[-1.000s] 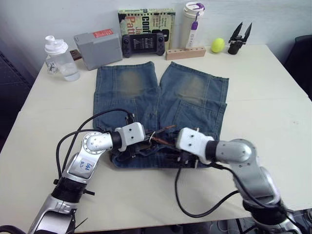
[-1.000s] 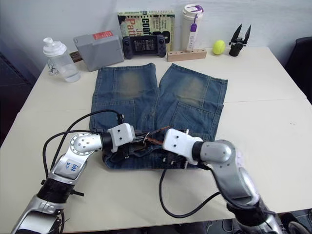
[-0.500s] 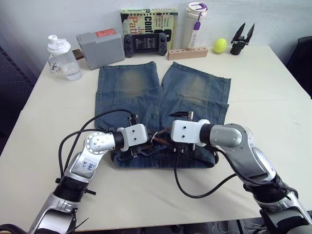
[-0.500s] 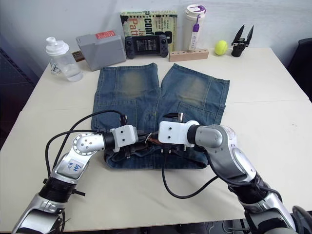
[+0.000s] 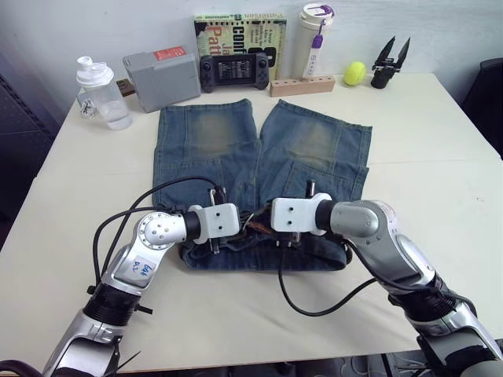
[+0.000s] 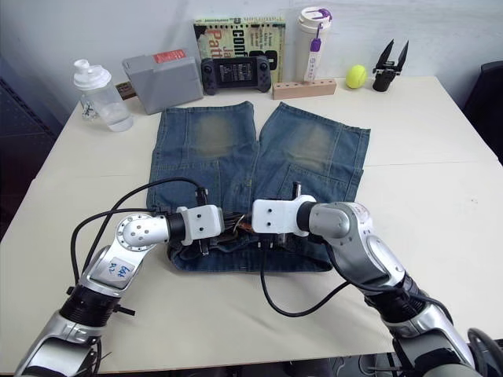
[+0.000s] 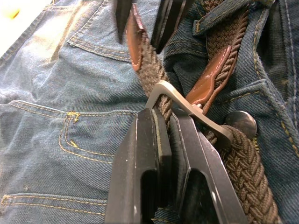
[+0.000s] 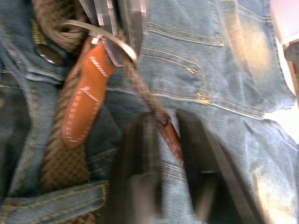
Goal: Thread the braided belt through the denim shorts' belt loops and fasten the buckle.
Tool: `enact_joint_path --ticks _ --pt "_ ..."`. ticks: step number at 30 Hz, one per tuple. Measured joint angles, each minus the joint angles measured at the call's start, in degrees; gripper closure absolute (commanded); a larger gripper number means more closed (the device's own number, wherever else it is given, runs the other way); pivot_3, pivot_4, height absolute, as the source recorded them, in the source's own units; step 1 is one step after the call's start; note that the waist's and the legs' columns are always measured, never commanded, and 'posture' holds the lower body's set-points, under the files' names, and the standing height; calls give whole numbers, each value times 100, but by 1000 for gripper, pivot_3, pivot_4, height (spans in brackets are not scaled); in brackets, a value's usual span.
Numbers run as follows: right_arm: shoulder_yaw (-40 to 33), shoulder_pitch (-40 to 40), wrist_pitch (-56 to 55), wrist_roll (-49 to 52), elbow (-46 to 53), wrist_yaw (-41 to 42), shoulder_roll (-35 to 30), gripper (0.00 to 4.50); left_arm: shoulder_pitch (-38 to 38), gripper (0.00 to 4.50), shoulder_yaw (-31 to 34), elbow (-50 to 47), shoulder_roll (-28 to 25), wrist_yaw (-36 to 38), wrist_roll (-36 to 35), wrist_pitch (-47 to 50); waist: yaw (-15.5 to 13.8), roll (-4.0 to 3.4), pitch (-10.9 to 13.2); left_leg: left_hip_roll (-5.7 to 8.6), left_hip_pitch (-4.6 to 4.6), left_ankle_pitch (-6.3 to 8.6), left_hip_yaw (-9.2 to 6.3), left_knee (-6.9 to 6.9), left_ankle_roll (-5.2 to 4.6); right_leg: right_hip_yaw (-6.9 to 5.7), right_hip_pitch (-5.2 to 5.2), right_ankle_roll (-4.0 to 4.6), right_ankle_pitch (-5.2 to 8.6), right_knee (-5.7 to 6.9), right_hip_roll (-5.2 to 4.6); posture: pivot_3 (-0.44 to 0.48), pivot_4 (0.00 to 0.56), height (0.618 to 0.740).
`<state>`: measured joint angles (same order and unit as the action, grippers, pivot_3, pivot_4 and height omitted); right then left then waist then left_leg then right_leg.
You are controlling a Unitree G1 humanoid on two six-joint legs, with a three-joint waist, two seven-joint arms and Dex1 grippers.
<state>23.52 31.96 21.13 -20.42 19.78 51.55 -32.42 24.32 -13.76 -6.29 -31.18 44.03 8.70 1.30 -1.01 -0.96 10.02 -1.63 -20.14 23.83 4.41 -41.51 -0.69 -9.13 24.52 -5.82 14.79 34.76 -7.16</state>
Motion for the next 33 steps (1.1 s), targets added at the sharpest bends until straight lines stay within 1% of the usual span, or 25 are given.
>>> enact_joint_path --ticks 4,5,6,8,9,10,14,17,20,22,23,25,26,27,28,31,32,33 --pt "0 -52 0 -5 1 -36 0 4471 -1 4500 15 2 1 -17 -19 -18 0 0 0 -1 0 0 0 0 0 0 0 0 0 0 0 0 150 726" --pt "0 -73 -3 -2 3 -51 0 4500 -7 3628 31 4 10 -23 -57 -17 1 0 0 -1 0 0 0 0 0 0 0 0 0 0 0 0 150 726" --pt "0 -84 -3 -2 4 -55 0 4500 -13 3379 64 4 31 -38 -89 -12 1 0 0 -1 0 0 0 0 0 0 0 0 0 0 0 0 150 726" --pt "0 -103 -1 2 4 -65 12 4500 -64 2542 223 -18 84 -25 -295 80 2 0 0 -2 0 0 0 0 0 0 1 0 0 1 0 0 150 726" --pt "0 -115 0 4 7 -67 32 4500 -114 2233 301 -54 93 -10 -422 154 7 0 0 -2 0 0 0 0 0 0 1 0 0 0 0 0 150 726" --pt "1 -130 6 5 9 -72 49 4500 -182 1680 403 -122 94 7 -551 258 14 0 0 -3 0 0 -1 1 0 -1 2 0 0 0 0 0 150 726" --pt "2 -187 42 -3 19 -132 91 4500 -546 81 944 -569 -19 211 -1338 975 43 0 0 -5 -1 0 -3 2 0 -1 2 0 0 0 0 0 150 726" --pt "2 -257 130 -16 33 -228 132 4500 -839 81 1362 -933 -124 429 -2108 1627 43 0 1 -5 -4 0 -6 1 0 -1 2 0 0 -2 -1 0 150 726" --pt "-2 -410 179 -44 97 -336 135 4500 -1101 81 2029 -1177 -261 497 -2987 2325 49 0 1 -6 -4 0 -8 1 0 -1 2 0 0 -2 -1 0 150 726" --pt "-14 -470 232 -54 175 -389 133 4500 -1233 636 2342 -1185 -354 517 -3331 2602 51 0 0 -6 -3 0 -8 2 0 -1 2 1 0 -4 -1 0 150 726" --pt "-31 -519 268 -59 239 -421 132 4500 -1326 999 2444 -1186 -373 544 -3481 2686 47 0 1 -5 -3 0 -8 2 0 -1 2 1 0 -3 -2 0 150 726" --pt "-38 -575 295 -64 280 -462 130 4500 -1441 1766 2498 -1186 -369 591 -3699 2812 36 0 1 -4 -4 0 -8 1 0 0 1 0 0 -4 -2 0 150 726" --pt "-41 -610 312 -67 316 -482 128 4500 -1509 2291 2503 -1185 -367 632 -3826 2867 32 0 1 -3 -4 0 -8 2 0 0 1 0 0 -5 -2 0 150 726" --pt "-42 -621 319 -67 329 -487 126 4500 -1526 2415 2503 -1185 -367 640 -3851 2874 32 0 1 -3 -4 0 -7 2 0 0 1 1 0 -5 -2 0 150 726" --pt "-53 -664 349 -69 386 -499 116 4500 -1581 2707 2502 -1182 -369 667 -3903 2881 34 0 1 -4 -4 0 -7 2 1 0 1 1 1 -5 -1 0 150 726" --pt "-122 -750 404 -76 485 -515 104 4500 -1616 4051 2465 -1131 -380 681 -3884 2855 32 0 1 -3 -3 0 -6 3 1 -1 1 1 1 -6 0 0 150 726" --pt "-132 -761 410 -81 491 -520 103 4500 -1617 4373 2443 -1112 -388 679 -3869 2853 33 0 1 -3 -3 0 -6 3 1 0 1 1 1 -6 0 0 150 726" --pt "-134 -763 411 -82 492 -522 103 4500 -1617 4447 2435 -1105 -390 679 -3866 2854 33 0 1 -3 -3 0 -6 3 1 0 1 1 1 -6 0 0 150 726"
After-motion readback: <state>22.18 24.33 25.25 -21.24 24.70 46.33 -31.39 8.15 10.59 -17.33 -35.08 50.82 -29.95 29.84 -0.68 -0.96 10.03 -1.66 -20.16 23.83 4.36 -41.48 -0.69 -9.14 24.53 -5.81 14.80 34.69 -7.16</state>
